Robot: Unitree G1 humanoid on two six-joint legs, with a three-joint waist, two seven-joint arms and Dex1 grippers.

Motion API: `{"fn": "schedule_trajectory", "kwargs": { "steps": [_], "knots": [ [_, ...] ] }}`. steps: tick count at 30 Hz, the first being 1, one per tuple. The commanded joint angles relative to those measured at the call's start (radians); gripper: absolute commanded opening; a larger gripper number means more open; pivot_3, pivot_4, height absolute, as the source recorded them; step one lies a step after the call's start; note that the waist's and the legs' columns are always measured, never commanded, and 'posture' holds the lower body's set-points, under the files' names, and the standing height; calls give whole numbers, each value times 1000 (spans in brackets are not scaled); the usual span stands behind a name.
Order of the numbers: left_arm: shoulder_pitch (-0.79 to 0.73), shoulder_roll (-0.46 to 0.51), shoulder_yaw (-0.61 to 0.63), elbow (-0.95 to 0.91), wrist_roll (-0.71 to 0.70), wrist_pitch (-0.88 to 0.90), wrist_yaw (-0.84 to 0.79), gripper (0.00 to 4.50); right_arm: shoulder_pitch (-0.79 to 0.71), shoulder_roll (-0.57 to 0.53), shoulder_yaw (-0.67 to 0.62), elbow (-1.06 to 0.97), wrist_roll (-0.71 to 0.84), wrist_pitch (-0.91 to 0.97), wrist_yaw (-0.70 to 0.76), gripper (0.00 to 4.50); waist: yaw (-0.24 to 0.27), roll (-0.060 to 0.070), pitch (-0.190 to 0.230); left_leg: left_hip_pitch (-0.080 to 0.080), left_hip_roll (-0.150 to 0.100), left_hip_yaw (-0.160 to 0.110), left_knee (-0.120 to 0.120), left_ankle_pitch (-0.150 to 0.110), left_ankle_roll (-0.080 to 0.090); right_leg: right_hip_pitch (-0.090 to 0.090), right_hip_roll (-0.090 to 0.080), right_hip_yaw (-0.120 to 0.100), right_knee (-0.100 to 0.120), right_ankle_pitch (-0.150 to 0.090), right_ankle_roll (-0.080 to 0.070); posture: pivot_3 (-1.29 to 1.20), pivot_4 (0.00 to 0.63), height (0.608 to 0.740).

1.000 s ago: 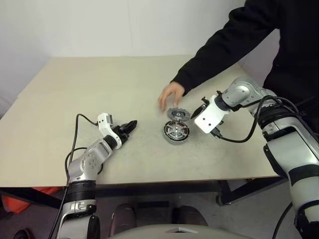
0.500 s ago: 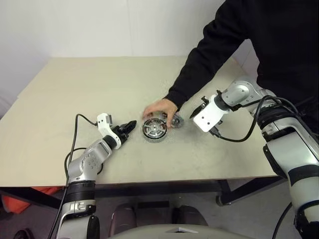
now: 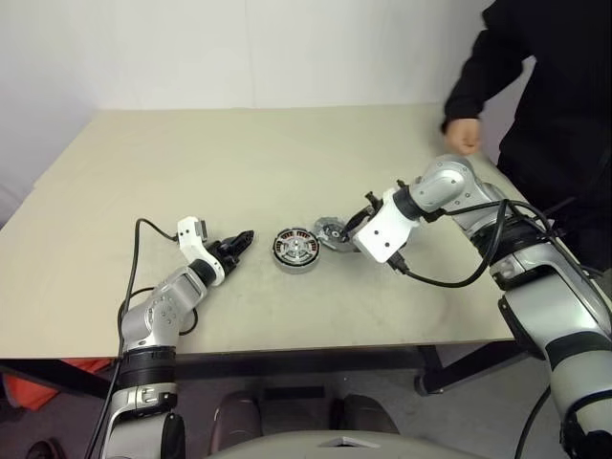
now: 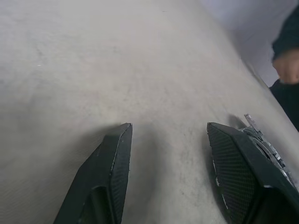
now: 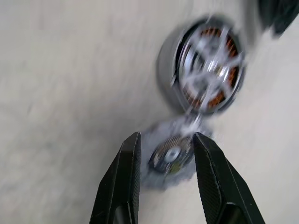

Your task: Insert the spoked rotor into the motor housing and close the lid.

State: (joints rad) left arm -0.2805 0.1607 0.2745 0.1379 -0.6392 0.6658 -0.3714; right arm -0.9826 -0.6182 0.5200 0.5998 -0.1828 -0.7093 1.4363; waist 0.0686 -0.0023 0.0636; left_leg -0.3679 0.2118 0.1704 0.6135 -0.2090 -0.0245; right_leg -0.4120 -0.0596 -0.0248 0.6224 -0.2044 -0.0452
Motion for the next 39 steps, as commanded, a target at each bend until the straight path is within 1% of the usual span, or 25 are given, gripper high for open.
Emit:
{"fn": "schedule_trajectory", "kwargs": {
  "steps": [1,4,6,8,10,12,14,18,20,23,25,30,31,39],
  "knots": [
    [-16,0,1,-20,-2,-19,-7,2718,22,16,-27,-108,43,63,-11,1923,0,0,0,0,0,0,0,0,0,0,0,0,0,0,0,0,0,740],
    [-10,-6,0,-25,0,-24,0,2718,45,72,-54,-139,45,182,-91,1923,-1,0,0,0,0,0,0,0,0,0,0,0,0,0,0,0,0,740],
    [-1,-8,5,-33,-2,-24,4,2718,68,115,-86,-164,95,311,-122,1923,-1,0,0,1,0,0,0,0,-1,0,0,0,0,0,0,0,0,740],
    [11,-8,12,-43,-6,-22,8,2718,108,169,-142,-254,226,573,-119,1923,0,0,0,1,0,0,-1,1,-1,0,0,0,0,0,0,0,0,740],
    [21,-4,17,-49,-9,-19,10,2718,146,209,-200,-366,378,876,-128,1923,0,0,0,1,0,0,-1,1,-1,0,0,0,0,0,0,0,0,740],
    [26,-2,20,-53,-10,-17,12,2718,185,232,-245,-449,482,1098,-157,1923,1,0,0,1,0,-1,-2,1,-1,1,0,0,-1,0,0,0,0,740],
    [27,-1,21,-54,-11,-15,14,2718,230,229,-263,-510,516,1205,-189,1923,3,0,0,2,0,-1,-3,0,-1,2,0,0,-2,0,0,0,0,740],
    [21,1,22,-50,-12,-10,15,2718,305,186,-275,-627,559,1295,-205,1923,11,0,0,6,0,-1,-4,1,-3,6,0,0,-4,0,1,0,0,740],
    [17,0,21,-47,-12,-7,16,2718,329,170,-267,-643,543,1297,-227,1923,11,0,0,6,0,-1,-5,2,-4,6,0,1,-4,0,1,0,0,740],
    [12,-6,14,-37,-7,-8,15,2718,372,136,-169,-539,330,1068,-326,1923,14,-1,-1,9,0,-1,-8,4,-8,6,0,1,-4,-2,4,0,0,740],
    [11,-6,8,-37,-5,-6,14,2718,389,131,-138,-482,253,953,-367,1923,17,-1,-1,11,-1,-1,-11,6,-12,7,0,1,-4,-4,7,0,0,740],
    [12,-1,9,-39,-5,-3,14,2718,402,133,-101,-405,152,774,-407,1923,17,-1,0,10,-2,-1,-13,7,-12,5,0,1,-4,-3,5,0,0,740],
    [12,0,10,-40,-5,-2,14,2718,401,134,-98,-396,142,755,-406,1923,17,-1,0,10,-2,-1,-13,6,-12,5,0,1,-4,-2,3,0,0,740],
    [2,6,21,-31,-6,-7,18,2718,349,135,-70,-293,73,616,-365,1923,9,-1,0,10,-3,-1,-14,6,-11,5,0,1,-5,-1,2,0,0,740]
  ]
}}
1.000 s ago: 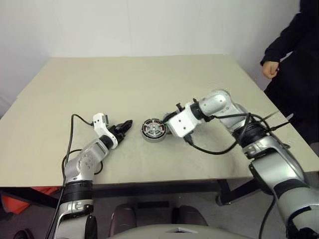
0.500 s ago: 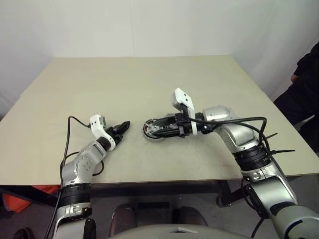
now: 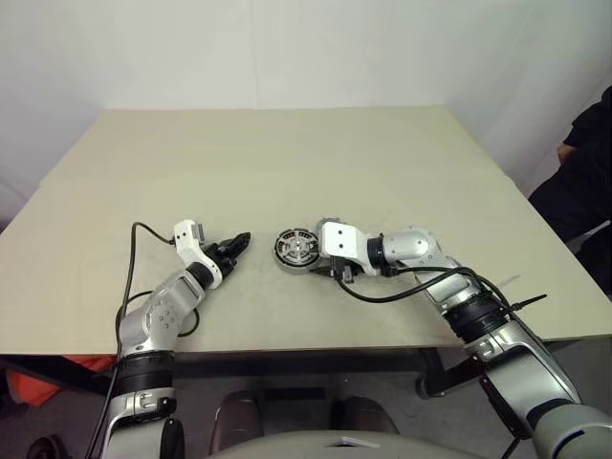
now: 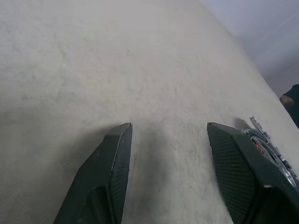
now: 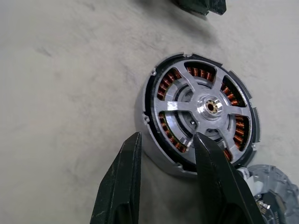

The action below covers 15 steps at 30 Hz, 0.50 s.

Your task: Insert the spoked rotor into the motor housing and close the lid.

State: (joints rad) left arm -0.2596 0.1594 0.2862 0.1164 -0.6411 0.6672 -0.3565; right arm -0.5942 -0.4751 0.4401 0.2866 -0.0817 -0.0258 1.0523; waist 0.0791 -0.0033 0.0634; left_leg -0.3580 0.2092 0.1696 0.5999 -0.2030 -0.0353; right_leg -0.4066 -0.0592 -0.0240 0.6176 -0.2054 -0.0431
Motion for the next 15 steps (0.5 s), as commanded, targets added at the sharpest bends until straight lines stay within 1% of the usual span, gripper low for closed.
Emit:
{"fn": "schedule_trajectory", "kwargs": {
  "steps": [1,7,15],
  "knots": [
    [-20,7,10,-9,-4,-9,4,2718,-44,-11,14,30,-36,-86,26,1923,-3,0,0,0,0,0,0,0,0,0,0,0,0,0,0,0,0,740],
    [-16,5,20,1,-4,-21,6,2718,-94,-31,25,102,-84,-198,70,1923,-7,0,0,0,0,0,0,0,0,0,0,0,0,0,-1,0,0,740],
    [-1,-8,24,-15,-6,-24,16,2718,-171,-5,16,191,-101,-251,93,1923,-10,0,0,0,0,0,0,0,0,0,0,0,0,1,-1,0,0,740]
  ]
}}
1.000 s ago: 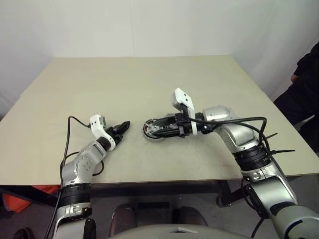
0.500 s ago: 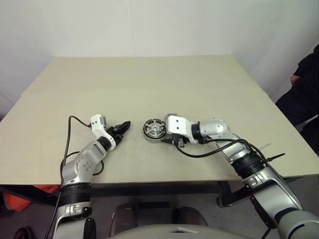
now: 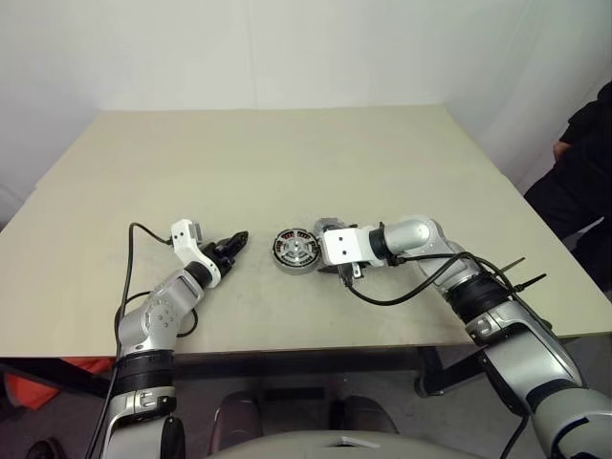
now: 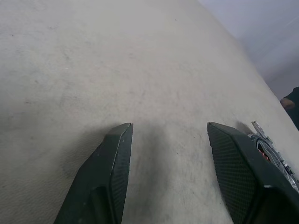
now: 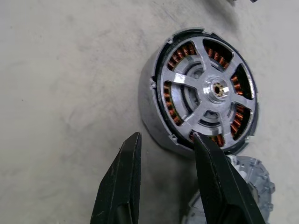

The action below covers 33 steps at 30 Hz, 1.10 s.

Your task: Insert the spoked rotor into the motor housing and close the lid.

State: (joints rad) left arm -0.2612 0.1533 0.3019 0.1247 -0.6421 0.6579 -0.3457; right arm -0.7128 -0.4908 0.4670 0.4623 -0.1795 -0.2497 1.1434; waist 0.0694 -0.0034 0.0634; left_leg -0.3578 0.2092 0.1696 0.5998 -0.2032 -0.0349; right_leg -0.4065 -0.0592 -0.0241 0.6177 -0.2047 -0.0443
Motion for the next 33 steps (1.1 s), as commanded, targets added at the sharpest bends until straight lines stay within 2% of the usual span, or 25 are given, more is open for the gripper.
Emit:
{"fn": "schedule_trajectory", "kwargs": {
  "steps": [1,15,18,22,33],
  "knots": [
    [1,-2,8,-24,-5,-14,6,2718,-63,15,-10,29,-7,-36,1,1923,0,0,0,0,0,0,0,0,0,0,0,0,0,0,0,0,0,740],
    [6,-1,18,-26,-6,-16,10,2718,-112,65,22,183,-49,-129,44,1923,-1,0,0,0,0,0,0,0,0,0,0,0,0,0,-1,0,0,740],
    [9,-4,16,-27,-6,-18,11,2718,-136,71,33,240,-67,-168,50,1288,-3,0,0,1,0,0,0,0,0,0,0,0,0,0,-1,0,0,740],
    [10,-9,13,-30,-5,-22,11,2718,-181,63,46,299,-96,-245,59,32,-3,0,0,2,0,0,0,0,0,1,0,0,1,0,-1,0,0,740],
    [17,-10,13,-39,-6,-23,15,2718,-260,86,35,428,-114,-289,28,32,-4,0,0,2,0,0,0,0,0,2,0,0,1,0,-1,0,0,740]
  ]
}}
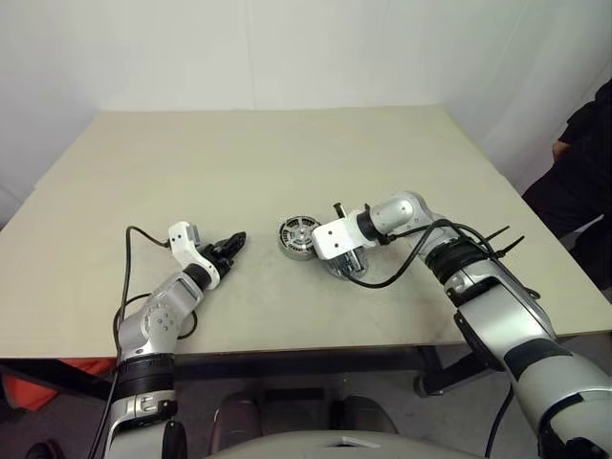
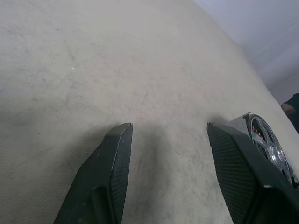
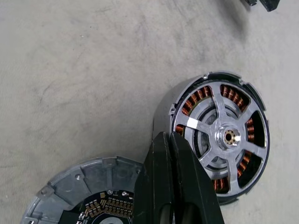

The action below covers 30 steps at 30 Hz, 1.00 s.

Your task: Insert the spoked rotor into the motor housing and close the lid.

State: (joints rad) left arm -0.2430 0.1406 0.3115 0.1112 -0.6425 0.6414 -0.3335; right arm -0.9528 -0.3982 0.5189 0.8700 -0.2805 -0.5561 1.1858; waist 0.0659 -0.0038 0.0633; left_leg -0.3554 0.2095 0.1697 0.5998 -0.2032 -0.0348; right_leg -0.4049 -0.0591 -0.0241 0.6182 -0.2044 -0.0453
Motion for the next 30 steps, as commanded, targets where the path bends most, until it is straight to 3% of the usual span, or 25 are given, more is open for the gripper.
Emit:
{"fn": "schedule_trajectory", "kwargs": {
  "steps": [1,10,14,17,22,30],
  "knots": [
    [-2,4,2,-25,-5,-6,3,2718,-19,-9,-20,17,-8,22,-10,32,0,0,0,0,0,0,0,0,0,0,0,0,0,0,0,0,0,740],
    [-13,6,-3,-10,-1,-7,-1,2718,-16,-32,-30,-16,-2,20,-6,32,1,0,0,1,0,0,0,0,0,1,0,0,1,0,0,0,0,740],
    [-11,7,-3,-13,-3,-5,0,2718,19,-39,-40,-114,64,82,95,32,4,0,0,1,0,0,0,0,0,1,0,0,0,0,0,0,0,740],
    [-9,8,-2,-12,-2,-6,-1,2718,49,-51,-31,-171,70,91,122,656,3,0,0,-1,0,0,0,0,0,0,0,0,0,0,-1,0,0,740],
    [-12,13,1,-10,-3,-5,0,2718,90,-54,-40,-266,80,77,100,2356,2,0,0,-1,0,0,-1,-1,1,-1,0,0,-1,0,-1,0,0,740],
    [-14,14,-3,-10,-3,-2,0,2718,91,-38,-40,-276,59,140,67,2356,2,0,0,-1,0,0,-1,0,1,-1,0,0,-1,0,0,0,0,740]
  ]
}}
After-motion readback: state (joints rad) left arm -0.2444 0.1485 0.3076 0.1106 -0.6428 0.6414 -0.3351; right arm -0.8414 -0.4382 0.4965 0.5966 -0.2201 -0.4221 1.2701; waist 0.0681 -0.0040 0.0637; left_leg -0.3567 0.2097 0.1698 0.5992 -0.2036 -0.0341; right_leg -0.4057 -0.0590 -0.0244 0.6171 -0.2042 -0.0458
